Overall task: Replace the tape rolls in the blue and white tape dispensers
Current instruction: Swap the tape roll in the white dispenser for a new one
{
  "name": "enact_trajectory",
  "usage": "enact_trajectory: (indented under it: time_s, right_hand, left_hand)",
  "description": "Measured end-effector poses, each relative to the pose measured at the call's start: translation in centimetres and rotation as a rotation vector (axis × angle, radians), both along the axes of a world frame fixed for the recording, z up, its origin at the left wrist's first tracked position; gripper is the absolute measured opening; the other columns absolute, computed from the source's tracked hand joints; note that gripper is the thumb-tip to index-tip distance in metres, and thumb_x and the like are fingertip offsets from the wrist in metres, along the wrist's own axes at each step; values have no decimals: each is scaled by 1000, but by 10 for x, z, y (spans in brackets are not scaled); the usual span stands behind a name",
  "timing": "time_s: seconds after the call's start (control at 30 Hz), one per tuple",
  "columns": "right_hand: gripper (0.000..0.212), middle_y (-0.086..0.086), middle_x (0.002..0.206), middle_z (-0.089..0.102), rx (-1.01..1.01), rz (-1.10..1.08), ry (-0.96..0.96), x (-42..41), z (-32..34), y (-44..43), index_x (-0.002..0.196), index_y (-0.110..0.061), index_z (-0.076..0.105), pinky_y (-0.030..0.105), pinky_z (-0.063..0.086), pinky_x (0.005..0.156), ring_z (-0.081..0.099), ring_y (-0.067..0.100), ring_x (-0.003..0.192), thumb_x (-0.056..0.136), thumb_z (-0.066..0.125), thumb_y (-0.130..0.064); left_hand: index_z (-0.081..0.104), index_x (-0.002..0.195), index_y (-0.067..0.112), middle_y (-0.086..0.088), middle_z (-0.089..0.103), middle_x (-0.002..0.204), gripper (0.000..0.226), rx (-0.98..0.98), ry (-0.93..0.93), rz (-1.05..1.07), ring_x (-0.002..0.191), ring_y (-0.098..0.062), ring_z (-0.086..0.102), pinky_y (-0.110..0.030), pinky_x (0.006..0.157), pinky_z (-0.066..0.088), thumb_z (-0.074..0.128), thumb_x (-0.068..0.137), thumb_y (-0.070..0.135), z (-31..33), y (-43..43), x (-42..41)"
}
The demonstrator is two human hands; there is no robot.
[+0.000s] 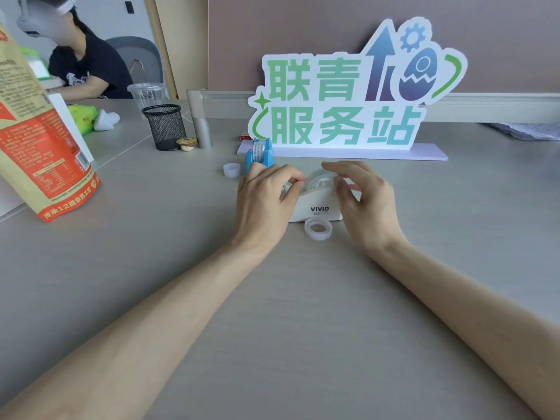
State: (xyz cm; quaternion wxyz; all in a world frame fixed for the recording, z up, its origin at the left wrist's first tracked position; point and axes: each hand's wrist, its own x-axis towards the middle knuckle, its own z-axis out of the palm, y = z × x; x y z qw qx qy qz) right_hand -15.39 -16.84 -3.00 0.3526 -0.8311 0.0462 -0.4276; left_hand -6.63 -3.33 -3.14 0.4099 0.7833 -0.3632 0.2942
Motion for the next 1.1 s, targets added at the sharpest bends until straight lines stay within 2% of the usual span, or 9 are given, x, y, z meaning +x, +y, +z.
enact_trajectory:
  time_s: [0.07, 0.2, 0.4, 0.6, 0.73, 0.87, 1.1]
  right_hand:
    - [36, -2, 112, 67, 11, -3, -10, 1, 0, 0, 116, -15, 69, 9, 44, 80, 59, 2, 95, 93, 48, 4]
    - [39, -7, 108, 63, 31, -27, -7, 2, 0, -2, 116, -13, 69, 1, 38, 75, 55, -16, 87, 92, 47, 8]
    - [41, 1, 112, 66, 27, -27, 7, 4, -1, -4, 117, -12, 69, 1, 39, 75, 55, 4, 90, 90, 48, 10]
    - [38, 0, 110, 66, 34, -12, 31, 3, 0, -3, 116, -14, 71, 2, 40, 77, 56, 3, 92, 92, 49, 6]
    - [34, -2, 112, 66, 70, 11, 72, 1, 1, 0, 114, -15, 72, 1, 39, 78, 59, 1, 90, 94, 49, 0]
    - [35, -2, 113, 62, 67, 2, 95, -2, 3, 4, 114, -15, 72, -2, 34, 80, 55, 6, 101, 92, 49, -1]
    - [32, -3, 103, 53, 29, -61, 120, -1, 3, 7, 115, -20, 71, 2, 35, 71, 51, 6, 91, 91, 53, -10]
  left_hand:
    - [68, 82, 23, 10, 69, 75, 7, 11, -4, 21, 83, -20, 49, -42, 76, 42, 62, 85, 24, 0, 0, -1]
    - [67, 80, 24, 9, 67, 74, 8, 48, -45, 16, 84, -21, 50, -42, 75, 41, 60, 85, 26, 0, -1, -2]
    - [66, 79, 26, 11, 66, 75, 8, 53, -88, 57, 85, -21, 51, -39, 74, 37, 61, 84, 28, 0, -1, -4]
    - [65, 78, 27, 11, 65, 72, 9, 68, -97, 106, 84, -17, 50, -27, 70, 19, 60, 84, 30, 1, -1, -4]
    - [66, 77, 28, 12, 65, 71, 7, 76, -95, 99, 84, -18, 50, -26, 71, 18, 63, 83, 27, 1, -1, -5]
    - [66, 76, 28, 13, 64, 71, 6, 85, -100, 108, 83, -18, 50, -26, 71, 18, 64, 82, 25, 0, -1, -5]
    - [65, 76, 28, 12, 65, 72, 6, 102, -105, 120, 83, -19, 51, -25, 70, 15, 64, 82, 26, 0, 0, -5]
